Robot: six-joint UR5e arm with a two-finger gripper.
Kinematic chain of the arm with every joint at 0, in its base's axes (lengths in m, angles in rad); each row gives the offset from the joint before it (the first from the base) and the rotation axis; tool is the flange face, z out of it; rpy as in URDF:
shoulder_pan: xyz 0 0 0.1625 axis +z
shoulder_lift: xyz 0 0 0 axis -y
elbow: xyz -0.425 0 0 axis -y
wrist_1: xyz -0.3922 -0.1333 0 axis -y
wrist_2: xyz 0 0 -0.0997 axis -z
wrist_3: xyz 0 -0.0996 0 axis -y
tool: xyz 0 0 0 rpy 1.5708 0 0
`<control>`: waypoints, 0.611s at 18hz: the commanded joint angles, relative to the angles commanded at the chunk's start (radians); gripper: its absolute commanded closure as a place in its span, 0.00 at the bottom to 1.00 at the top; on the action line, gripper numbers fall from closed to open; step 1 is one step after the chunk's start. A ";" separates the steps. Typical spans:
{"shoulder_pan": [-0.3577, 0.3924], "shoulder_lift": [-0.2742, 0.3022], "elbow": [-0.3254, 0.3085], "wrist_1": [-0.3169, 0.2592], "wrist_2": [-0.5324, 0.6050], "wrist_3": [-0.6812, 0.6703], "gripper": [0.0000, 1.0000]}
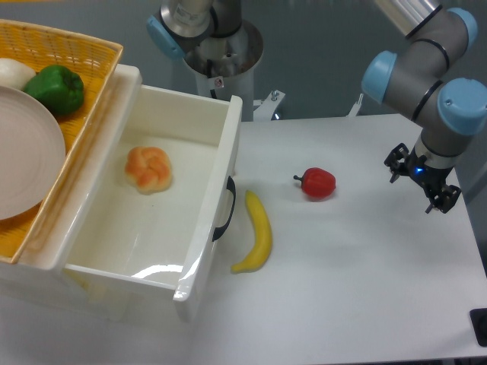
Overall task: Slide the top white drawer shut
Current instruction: 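Move the gripper from its rest pose toward the open white drawer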
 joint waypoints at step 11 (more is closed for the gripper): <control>0.000 0.067 -0.136 0.118 -0.046 -0.143 0.00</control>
